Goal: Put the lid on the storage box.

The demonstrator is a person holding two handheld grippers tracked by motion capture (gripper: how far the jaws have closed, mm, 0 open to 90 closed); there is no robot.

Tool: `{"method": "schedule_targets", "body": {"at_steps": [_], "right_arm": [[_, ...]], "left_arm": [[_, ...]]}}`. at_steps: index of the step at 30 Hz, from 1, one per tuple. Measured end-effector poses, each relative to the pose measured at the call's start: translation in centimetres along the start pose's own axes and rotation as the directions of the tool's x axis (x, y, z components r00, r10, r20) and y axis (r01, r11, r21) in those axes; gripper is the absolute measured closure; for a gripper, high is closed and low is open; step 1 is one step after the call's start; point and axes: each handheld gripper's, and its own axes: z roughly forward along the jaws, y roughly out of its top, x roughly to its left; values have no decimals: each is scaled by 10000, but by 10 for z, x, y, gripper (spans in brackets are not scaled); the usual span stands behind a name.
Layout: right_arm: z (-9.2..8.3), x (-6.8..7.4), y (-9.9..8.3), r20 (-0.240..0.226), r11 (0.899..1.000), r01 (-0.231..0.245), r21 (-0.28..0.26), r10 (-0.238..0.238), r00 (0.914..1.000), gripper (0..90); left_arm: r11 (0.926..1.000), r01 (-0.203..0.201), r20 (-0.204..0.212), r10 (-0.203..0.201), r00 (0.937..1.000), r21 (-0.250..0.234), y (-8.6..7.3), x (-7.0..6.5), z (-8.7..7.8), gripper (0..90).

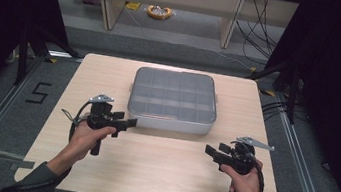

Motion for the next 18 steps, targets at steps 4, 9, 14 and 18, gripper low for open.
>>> {"method": "schedule_targets", "body": {"at_steps": [4,9,14,18], "right_arm": [[-2,3,-3,29,10000,-96,-5,96,9999,330],[-4,7,-10,-128,9998,152,111,-150,9998,323],[-3,15,-16,-262,9994,-137,319,145,9996,316],[-1,15,-20,-439,9986,344,396,-327,9985,312]], "left_arm": [[9999,-110,145,109,9998,102,-11,-4,-1,324],[9989,-441,185,438,9989,170,-23,-11,-2,306],[9975,-697,238,694,9973,135,-33,-17,-6,296],[9973,-699,504,686,9964,239,-42,-19,-10,291]]}}
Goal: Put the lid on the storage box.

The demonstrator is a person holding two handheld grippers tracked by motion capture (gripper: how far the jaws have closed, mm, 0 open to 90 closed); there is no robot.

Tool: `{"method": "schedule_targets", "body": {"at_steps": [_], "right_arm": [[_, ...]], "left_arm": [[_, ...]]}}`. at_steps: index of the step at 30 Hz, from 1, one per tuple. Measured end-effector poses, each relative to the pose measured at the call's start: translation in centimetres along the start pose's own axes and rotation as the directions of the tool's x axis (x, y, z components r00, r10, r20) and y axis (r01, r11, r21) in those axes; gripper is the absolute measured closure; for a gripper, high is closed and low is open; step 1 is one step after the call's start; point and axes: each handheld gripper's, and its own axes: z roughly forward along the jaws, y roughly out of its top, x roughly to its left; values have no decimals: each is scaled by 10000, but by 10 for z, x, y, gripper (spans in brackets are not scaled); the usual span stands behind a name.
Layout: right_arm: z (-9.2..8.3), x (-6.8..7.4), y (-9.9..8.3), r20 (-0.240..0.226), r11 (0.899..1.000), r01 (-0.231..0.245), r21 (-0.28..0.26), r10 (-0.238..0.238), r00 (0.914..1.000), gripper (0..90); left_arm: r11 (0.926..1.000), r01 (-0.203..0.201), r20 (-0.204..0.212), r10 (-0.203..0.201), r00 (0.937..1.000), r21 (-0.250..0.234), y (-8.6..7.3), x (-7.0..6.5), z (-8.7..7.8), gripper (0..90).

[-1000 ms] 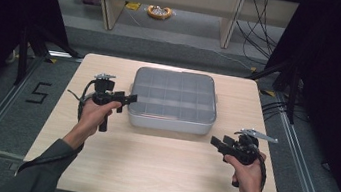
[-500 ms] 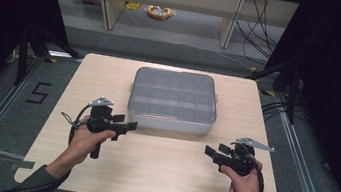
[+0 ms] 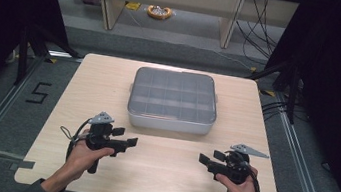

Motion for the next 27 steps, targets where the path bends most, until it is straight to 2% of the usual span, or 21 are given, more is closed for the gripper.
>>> {"method": "schedule_targets", "body": {"at_steps": [2,3,5,6,7,8,9,10,11,12,13,15,16,17,20,21,22,23,24,25,27], "right_arm": [[1,6,-4,7,9991,-418,62,418,9991,307],[0,5,-6,-105,9998,-22,211,24,9999,303],[0,6,-8,-90,9999,70,94,-69,9999,295],[0,6,-8,-90,9999,70,94,-69,9999,295],[0,8,-9,-114,9996,-161,225,164,9998,294],[0,6,-10,-224,9999,142,20,-141,9996,293],[-1,8,-11,-273,10000,5,55,-3,9996,291],[-1,8,-12,-187,9999,86,53,-85,9998,288],[-2,13,-14,-265,9993,-297,230,303,9992,282],[-2,13,-14,-265,9993,-297,230,303,9992,282],[-1,11,-16,-284,9999,123,85,-121,9995,267],[-2,11,-17,-274,9998,171,122,-168,9995,255],[-3,15,-18,-443,9992,-285,266,296,9986,245],[-2,11,-19,-338,9999,112,106,-108,9994,237],[-4,13,-23,-267,9997,154,187,-149,9995,216],[-5,17,-25,-417,9990,-303,327,317,9986,215],[-5,17,-25,-417,9990,-303,327,317,9986,215],[-4,15,-25,-481,9998,101,185,-92,9988,215],[-7,19,-27,-339,9993,-209,317,219,9992,215],[-7,19,-27,-339,9993,-209,317,219,9992,215],[-7,18,-29,-351,9991,317,286,-307,9989,215]], "left_arm": [[9999,-34,125,32,9999,107,-4,-2,-2,286],[9999,-82,132,80,9999,109,-6,-2,-4,282],[9996,-231,226,228,9995,137,-11,-2,-5,277],[9996,-231,226,228,9995,137,-11,-2,-5,275],[9996,-277,297,274,9992,108,-14,-2,-5,275],[9994,-336,249,333,9991,124,-16,-2,-5,271],[9988,-448,248,443,9987,187,-18,-1,-4,265],[9987,-481,264,477,9985,146,-20,-1,-3,258],[9987,-456,363,447,9983,245,-23,-2,-3,237],[9987,-456,363,447,9983,245,-23,-2,-3,228],[9983,-517,472,504,9976,264,-25,-3,-2,218],[9981,-554,453,542,9975,259,-27,-4,-3,216],[9979,-585,483,570,9972,290,-28,-4,-3,210],[9981,-546,566,529,9970,288,-29,-5,-3,201],[9976,-624,652,604,9960,290,-33,-8,-5,191],[9973,-664,650,642,9958,314,-36,-9,-6,188],[9973,-664,650,642,9958,314,-36,-9,-6,187],[9971,-671,624,647,9960,358,-38,-10,-6,187],[9966,-748,667,723,9951,359,-40,-11,-7,186],[9966,-748,667,723,9951,359,-40,-11,-7,185],[9952,-899,676,871,9939,394,-43,-12,-9,185]]}}
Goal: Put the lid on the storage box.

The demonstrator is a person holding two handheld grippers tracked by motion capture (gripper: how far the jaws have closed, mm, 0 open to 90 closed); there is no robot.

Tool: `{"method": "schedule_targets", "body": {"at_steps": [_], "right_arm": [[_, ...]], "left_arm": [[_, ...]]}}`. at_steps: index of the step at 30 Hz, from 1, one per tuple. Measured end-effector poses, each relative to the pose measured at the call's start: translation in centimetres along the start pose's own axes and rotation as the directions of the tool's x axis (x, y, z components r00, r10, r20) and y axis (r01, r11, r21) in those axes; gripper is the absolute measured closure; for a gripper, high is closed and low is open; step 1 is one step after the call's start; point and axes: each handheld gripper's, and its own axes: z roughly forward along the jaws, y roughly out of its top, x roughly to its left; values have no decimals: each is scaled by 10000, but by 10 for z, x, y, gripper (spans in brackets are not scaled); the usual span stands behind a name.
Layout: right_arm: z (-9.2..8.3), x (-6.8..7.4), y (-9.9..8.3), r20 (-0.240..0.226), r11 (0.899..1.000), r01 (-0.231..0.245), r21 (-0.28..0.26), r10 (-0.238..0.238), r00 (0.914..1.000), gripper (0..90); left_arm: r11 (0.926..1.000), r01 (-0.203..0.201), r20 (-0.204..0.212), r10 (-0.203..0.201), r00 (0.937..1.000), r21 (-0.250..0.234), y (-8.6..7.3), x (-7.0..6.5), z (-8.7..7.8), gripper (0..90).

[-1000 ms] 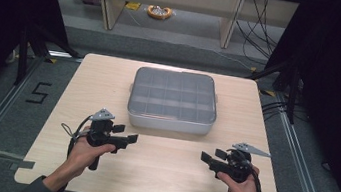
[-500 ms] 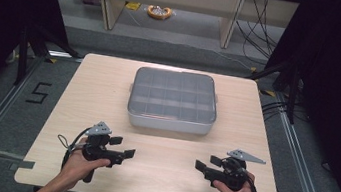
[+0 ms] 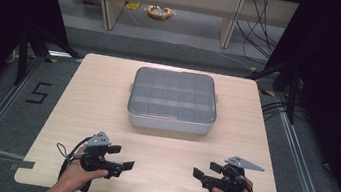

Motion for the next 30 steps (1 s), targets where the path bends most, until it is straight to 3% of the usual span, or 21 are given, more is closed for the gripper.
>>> {"method": "schedule_targets", "body": {"at_steps": [3,7,9,11,14,17,18,19,21,22,25,26,28,29,30], "right_arm": [[-1,2,-2,9,10000,-60,45,60,10000,215],[-2,4,-6,125,9997,242,35,-242,9996,211],[-3,5,-9,-105,9999,80,125,-79,9999,210],[-4,5,-12,192,9986,516,147,-519,9985,205],[-7,9,-15,225,9991,184,386,-193,9996,195],[-5,10,-18,66,9986,334,417,-337,9994,187],[-5,11,-19,29,9985,411,363,-413,9991,180],[-6,10,-19,145,9958,776,493,-784,9968,175],[-6,13,-21,136,9963,655,551,-663,9977,181],[-6,11,-22,169,9941,1023,354,-1030,9945,183],[-7,16,-26,220,9952,739,642,-754,9969,182],[-7,14,-26,277,9934,975,604,-993,9947,181],[-8,17,-29,369,9927,986,701,-1014,9942,184],[-8,15,-30,311,9899,1260,646,-1282,9913,184],[-8,16,-32,311,9905,1210,659,-1233,9919,187]], "left_arm": [[9998,-144,-158,146,9998,107,-4,-3,-2,185],[9993,-336,-206,340,9992,178,-9,-5,-4,186],[9989,-432,-235,436,9988,169,-13,-7,-5,186],[9986,-458,-129,462,9989,259,-16,-9,-6,185],[9980,-556,-107,559,9984,300,-21,-9,-5,182],[9964,-671,-274,686,9973,512,-27,-10,-5,181],[9972,-583,-196,593,9980,478,-29,-10,-4,179],[9974,-496,-236,509,9984,525,-30,-11,-4,176],[9965,-526,-185,539,9984,649,-31,-11,-5,175],[9972,-446,-118,454,9989,594,-32,-11,-5,173],[9972,-426,-146,436,9989,620,-35,-14,-7,170],[9968,-428,-185,441,9989,672,-36,-15,-7,169],[9972,-350,-130,359,9993,660,-38,-17,-8,165],[9965,-467,-133,478,9988,696,-39,-18,-8,165],[9969,-407,-150,418,9990,667,-40,-20,-8,165]]}}
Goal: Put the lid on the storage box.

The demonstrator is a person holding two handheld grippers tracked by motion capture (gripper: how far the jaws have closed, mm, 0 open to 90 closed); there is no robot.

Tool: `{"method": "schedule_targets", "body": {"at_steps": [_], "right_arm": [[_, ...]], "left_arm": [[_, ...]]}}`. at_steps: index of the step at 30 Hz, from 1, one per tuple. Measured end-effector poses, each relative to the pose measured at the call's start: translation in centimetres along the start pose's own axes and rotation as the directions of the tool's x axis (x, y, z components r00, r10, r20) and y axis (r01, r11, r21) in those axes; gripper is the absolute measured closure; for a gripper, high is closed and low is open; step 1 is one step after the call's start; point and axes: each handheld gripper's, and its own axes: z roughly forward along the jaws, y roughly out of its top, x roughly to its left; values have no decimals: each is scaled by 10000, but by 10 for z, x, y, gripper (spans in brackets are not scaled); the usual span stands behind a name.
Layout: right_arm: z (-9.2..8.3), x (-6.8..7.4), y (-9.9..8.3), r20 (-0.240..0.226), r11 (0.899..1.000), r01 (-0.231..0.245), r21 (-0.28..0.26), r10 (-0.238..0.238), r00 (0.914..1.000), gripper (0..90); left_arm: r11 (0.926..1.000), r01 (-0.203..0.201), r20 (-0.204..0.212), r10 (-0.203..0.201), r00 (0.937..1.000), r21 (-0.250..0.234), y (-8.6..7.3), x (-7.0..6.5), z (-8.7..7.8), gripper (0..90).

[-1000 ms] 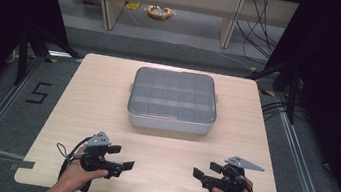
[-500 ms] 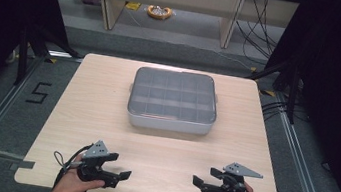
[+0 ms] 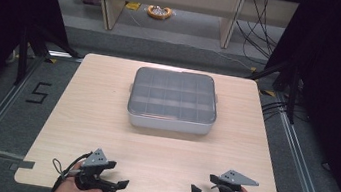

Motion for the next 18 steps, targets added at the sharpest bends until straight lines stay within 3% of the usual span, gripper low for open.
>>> {"method": "schedule_targets", "body": {"at_steps": [1,3,4,5,6,7,9,10,11,14,15,16,18], "right_arm": [[1,3,-2,144,9998,-200,-24,201,9997,190],[-1,2,-4,-21,10000,-19,41,19,10000,190],[-3,5,-5,128,9995,-246,207,243,9996,189],[-2,4,-6,74,9999,13,124,-14,10000,187],[-2,7,-8,-4,9992,-316,264,317,9995,184],[-2,5,-9,25,9997,154,211,-155,9999,181],[-3,6,-9,159,9989,209,412,-216,9996,180],[-2,10,-11,23,9992,-197,355,197,9998,178],[-2,6,-11,56,9984,321,467,-324,9995,176],[-1,8,-12,39,9983,382,448,-385,9993,175],[-2,11,-12,-64,9980,-70,630,74,10000,175],[0,7,-12,-83,9981,315,523,-311,9995,175],[1,6,-12,-101,9975,438,549,-433,9990,175]], "left_arm": [[10000,-49,-34,49,10000,59,0,-1,-1,163],[10000,4,2,-4,10000,54,-2,-3,-2,155],[10000,16,-33,-16,10000,85,-2,-4,-3,156],[9999,-54,-65,55,10000,145,-3,-5,-3,156],[9999,-85,48,85,10000,112,-4,-5,-3,156],[9997,-124,89,122,9999,190,-4,-6,-3,156],[9997,-96,105,94,9999,226,-4,-6,-3,156],[9997,-103,94,101,9999,223,-4,-6,-3,156],[9997,-110,98,108,9999,215,-4,-6,-2,156],[9997,-128,15,128,9999,224,-3,-5,-1,156],[9996,-142,34,141,9999,225,-3,-5,-1,156],[9996,-167,41,166,9999,233,-3,-5,-1,156],[9995,-206,37,205,9998,238,-3,-5,-1,156]]}}
